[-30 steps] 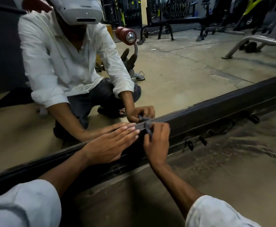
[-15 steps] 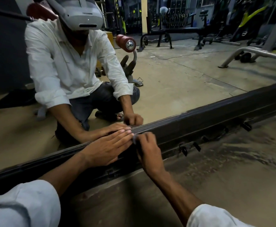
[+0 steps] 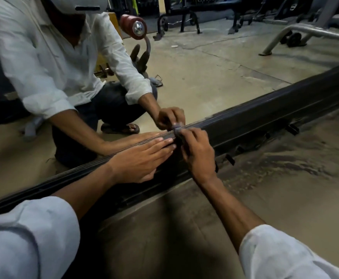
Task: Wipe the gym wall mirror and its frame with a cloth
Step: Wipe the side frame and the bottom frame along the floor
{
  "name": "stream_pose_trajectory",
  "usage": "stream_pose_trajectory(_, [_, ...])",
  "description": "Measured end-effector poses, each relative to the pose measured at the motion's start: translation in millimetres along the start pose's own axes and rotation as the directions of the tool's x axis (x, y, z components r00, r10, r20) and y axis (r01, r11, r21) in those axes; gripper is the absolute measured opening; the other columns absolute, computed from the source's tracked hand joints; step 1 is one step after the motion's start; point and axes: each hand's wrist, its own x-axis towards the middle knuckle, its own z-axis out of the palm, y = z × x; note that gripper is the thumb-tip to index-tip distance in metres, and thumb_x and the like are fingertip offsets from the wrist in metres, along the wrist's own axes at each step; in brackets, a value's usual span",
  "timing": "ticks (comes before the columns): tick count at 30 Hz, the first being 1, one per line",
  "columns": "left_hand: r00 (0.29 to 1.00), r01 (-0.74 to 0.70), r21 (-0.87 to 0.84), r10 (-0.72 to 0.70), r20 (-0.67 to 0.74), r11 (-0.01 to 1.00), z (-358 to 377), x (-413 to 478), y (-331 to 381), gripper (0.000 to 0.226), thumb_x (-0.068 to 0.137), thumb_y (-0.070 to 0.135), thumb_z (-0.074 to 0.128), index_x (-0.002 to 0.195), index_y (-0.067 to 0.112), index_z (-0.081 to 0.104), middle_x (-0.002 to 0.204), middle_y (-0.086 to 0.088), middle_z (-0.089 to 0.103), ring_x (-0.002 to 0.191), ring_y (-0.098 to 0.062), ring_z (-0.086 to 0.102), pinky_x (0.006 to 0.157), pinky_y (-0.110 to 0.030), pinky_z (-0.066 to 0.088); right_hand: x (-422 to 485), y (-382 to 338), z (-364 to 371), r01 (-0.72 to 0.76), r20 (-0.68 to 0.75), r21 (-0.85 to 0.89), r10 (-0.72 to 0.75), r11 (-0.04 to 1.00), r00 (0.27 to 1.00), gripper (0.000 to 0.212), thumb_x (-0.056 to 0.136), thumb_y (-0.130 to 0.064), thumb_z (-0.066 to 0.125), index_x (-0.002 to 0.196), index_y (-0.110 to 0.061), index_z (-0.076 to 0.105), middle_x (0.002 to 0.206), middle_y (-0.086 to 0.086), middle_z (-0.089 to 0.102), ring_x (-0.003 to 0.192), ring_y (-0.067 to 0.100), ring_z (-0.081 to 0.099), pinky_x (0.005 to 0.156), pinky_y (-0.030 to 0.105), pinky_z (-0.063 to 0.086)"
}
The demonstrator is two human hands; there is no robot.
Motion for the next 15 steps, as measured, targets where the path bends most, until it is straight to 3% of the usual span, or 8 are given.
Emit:
stream_pose_trajectory(3, [1.0,0.011,-0.075,-0.01,0.008,0.997,-2,-1,0,0.081,0.102,0.04,0.047,0.167,0.001,0.02,0.176,-0.02,0.012,0.165,-0.034,0.002,0.135,-0.05,0.007,15,46,-17,-0.387,-0.251,0.016,0.378,0.922,0.891,0.034,0.092,-0.005,0.066,0.124,-0.015,0.065,0.121,0.01,0.054,0.11,0.025,0.056,0.092,0.046,0.056])
stream_pose_trajectory(4, [1.0,0.014,-0.092,-0.014,0.005,0.996,-4,-1,0,0.081,0.101,0.04,0.049,0.167,0.001,0.023,0.176,-0.019,0.014,0.165,-0.033,0.003,0.135,-0.05,0.008,16,50,-15,-0.436,-0.28,0.05,0.431,0.899,0.857,0.034,0.092,-0.004,0.067,0.124,-0.014,0.064,0.121,0.01,0.052,0.111,0.025,0.056,0.092,0.046,0.055])
stream_pose_trajectory(6, [1.0,0.017,-0.118,-0.016,0.008,0.993,-7,1,-1,0.081,0.099,0.038,0.053,0.166,0.001,0.027,0.176,-0.018,0.018,0.165,-0.033,0.007,0.134,-0.05,0.012,11,35,-4,-0.334,-0.24,0.056,0.338,0.941,0.91,0.038,0.09,-0.002,0.067,0.125,-0.013,0.063,0.12,0.008,0.05,0.109,0.026,0.056,0.092,0.041,0.054])
stream_pose_trajectory(8, [0.999,0.038,-0.153,-0.038,0.003,0.987,-11,1,0,0.08,0.096,0.036,0.056,0.164,0.0,0.032,0.174,-0.018,0.023,0.164,-0.032,0.013,0.134,-0.049,0.016,-4,8,7,-0.12,-0.082,0.095,0.128,0.988,0.988,0.043,0.086,-0.001,0.066,0.127,-0.012,0.062,0.12,0.008,0.049,0.11,0.027,0.055,0.089,0.035,0.052])
stream_pose_trajectory(10, [0.999,0.05,-0.178,-0.051,-0.005,0.983,-12,1,1,0.079,0.096,0.033,0.056,0.164,0.0,0.033,0.174,-0.017,0.026,0.164,-0.031,0.015,0.134,-0.049,0.018,-14,4,9,0.016,0.047,0.117,-0.021,0.993,0.999,0.046,0.083,-0.002,0.066,0.128,-0.01,0.061,0.122,0.009,0.051,0.113,0.027,0.055,0.088,0.031,0.051])
stream_pose_trajectory(11, [0.999,0.047,-0.182,-0.048,0.0,0.982,-13,1,0,0.078,0.096,0.033,0.055,0.164,0.001,0.033,0.174,-0.016,0.026,0.164,-0.031,0.014,0.133,-0.049,0.018,-10,14,6,-0.002,0.001,0.107,0.002,0.994,1.0,0.044,0.083,-0.001,0.065,0.126,-0.009,0.061,0.122,0.01,0.053,0.112,0.027,0.055,0.089,0.03,0.05])
stream_pose_trajectory(12, [0.999,0.041,-0.183,-0.041,0.004,0.982,-13,1,0,0.077,0.097,0.032,0.054,0.164,0.001,0.033,0.175,-0.016,0.024,0.165,-0.031,0.013,0.133,-0.05,0.019,-6,29,5,-0.102,-0.088,0.109,0.112,0.989,0.99,0.039,0.084,0.001,0.064,0.122,-0.007,0.061,0.119,0.011,0.054,0.111,0.026,0.055,0.092,0.033,0.05])
stream_pose_trajectory(15, [0.999,0.039,-0.213,-0.035,0.023,0.976,-13,1,-1,0.075,0.1,0.033,0.054,0.165,0.001,0.031,0.175,-0.015,0.022,0.165,-0.032,0.012,0.132,-0.052,0.024,6,63,-2,-0.48,-0.264,0.249,0.536,0.841,0.802,0.029,0.087,0.002,0.061,0.114,-0.006,0.056,0.117,0.009,0.053,0.108,0.023,0.055,0.097,0.043,0.049])
